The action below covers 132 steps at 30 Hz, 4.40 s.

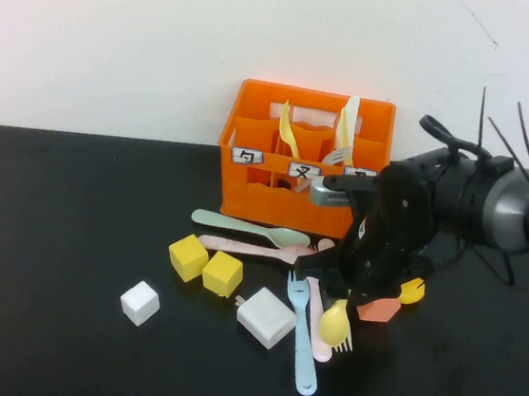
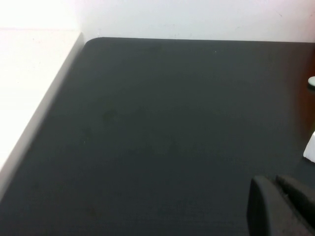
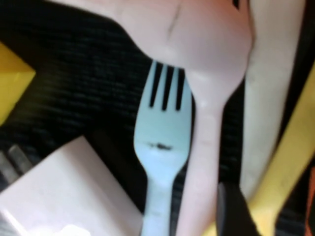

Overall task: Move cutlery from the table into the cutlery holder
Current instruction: Pick up the spoon, then place the fork on the box

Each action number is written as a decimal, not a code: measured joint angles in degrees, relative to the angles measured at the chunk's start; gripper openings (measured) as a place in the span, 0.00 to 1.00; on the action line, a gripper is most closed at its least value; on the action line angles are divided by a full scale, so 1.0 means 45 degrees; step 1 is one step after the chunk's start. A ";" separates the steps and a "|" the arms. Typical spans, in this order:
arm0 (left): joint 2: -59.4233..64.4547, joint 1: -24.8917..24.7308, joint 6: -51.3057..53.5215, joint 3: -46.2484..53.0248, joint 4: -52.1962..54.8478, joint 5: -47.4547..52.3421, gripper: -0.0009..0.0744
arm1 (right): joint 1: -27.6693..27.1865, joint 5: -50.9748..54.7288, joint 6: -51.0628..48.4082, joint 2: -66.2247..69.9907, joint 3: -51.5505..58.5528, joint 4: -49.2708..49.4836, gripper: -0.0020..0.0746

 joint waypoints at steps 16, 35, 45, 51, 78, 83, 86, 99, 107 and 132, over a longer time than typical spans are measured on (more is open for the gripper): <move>0.0000 0.0000 0.0000 0.0000 0.0000 0.0000 0.01 | 0.0025 -0.1395 -0.0386 0.0636 -0.0159 -0.0894 0.46; 0.0000 0.0000 -0.0030 0.0000 0.0000 0.0000 0.01 | 0.1294 0.1391 -0.1008 0.0930 -0.0607 -0.1929 0.35; 0.0000 0.0000 -0.0047 0.0000 0.0000 0.0000 0.01 | 0.2689 0.2779 -0.1875 0.0340 -0.0607 -0.2367 0.27; 0.0000 0.0000 -0.0024 0.0000 0.0000 0.0000 0.01 | 0.2607 0.2427 -0.1900 0.0109 -0.0607 -0.2435 0.29; 0.0000 0.0000 -0.0015 0.0000 0.0000 0.0000 0.01 | 0.1746 0.1337 -0.2705 0.0687 -0.0607 -0.2979 0.42; 0.0000 0.0000 -0.0015 0.0000 0.0000 0.0000 0.01 | 0.1746 0.1283 -0.3093 0.0900 -0.0607 -0.2855 0.42; 0.0000 0.0000 -0.0015 0.0000 0.0000 0.0000 0.01 | 0.1746 0.1253 -0.3438 0.0936 -0.0607 -0.2830 0.40; 0.0000 0.0000 -0.0015 0.0000 0.0000 0.0000 0.01 | 0.1746 -0.2001 -0.3388 -0.1049 0.1509 -0.1225 0.21; 0.0000 0.0000 -0.0015 0.0000 0.0000 0.0000 0.01 | 0.1958 -1.1164 -0.3354 -0.4261 0.6261 0.1015 0.21; 0.0000 0.0000 -0.0024 0.0000 0.0000 0.0000 0.01 | 0.1326 -1.9725 -0.5667 -0.0444 0.1388 0.0497 0.21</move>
